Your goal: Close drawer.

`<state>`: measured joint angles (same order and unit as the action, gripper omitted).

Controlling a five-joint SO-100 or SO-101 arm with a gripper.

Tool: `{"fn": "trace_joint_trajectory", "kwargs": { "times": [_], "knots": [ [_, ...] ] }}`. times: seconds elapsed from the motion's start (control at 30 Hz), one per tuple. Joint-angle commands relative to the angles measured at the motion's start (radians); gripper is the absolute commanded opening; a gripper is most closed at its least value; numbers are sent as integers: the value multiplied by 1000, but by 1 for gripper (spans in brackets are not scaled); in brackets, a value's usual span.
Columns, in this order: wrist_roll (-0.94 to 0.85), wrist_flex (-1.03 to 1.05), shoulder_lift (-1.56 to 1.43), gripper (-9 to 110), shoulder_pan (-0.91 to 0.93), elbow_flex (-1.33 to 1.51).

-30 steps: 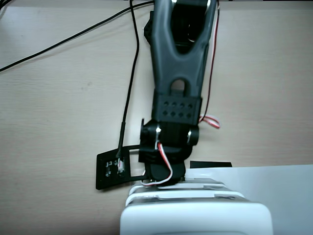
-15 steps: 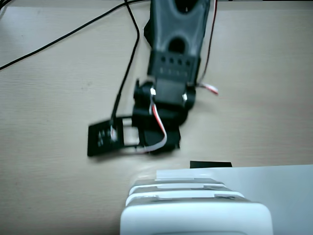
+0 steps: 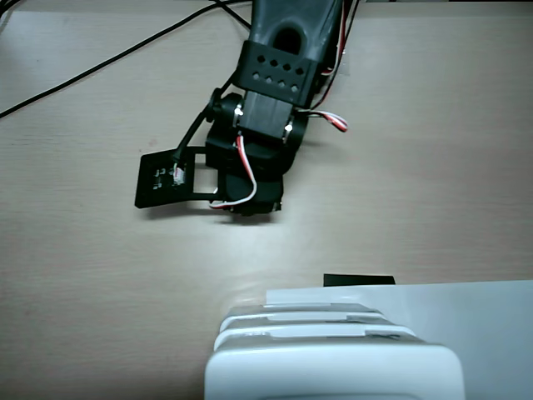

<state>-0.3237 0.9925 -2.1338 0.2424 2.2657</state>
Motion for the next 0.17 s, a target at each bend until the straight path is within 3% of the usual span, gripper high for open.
{"fn": "trace_joint_trajectory", "kwargs": {
  "times": [0.0, 0.13],
  "knots": [
    [-5, 5, -31, 0, 9, -6],
    [2, 8, -32, 0, 9, -11]
  ]
}}
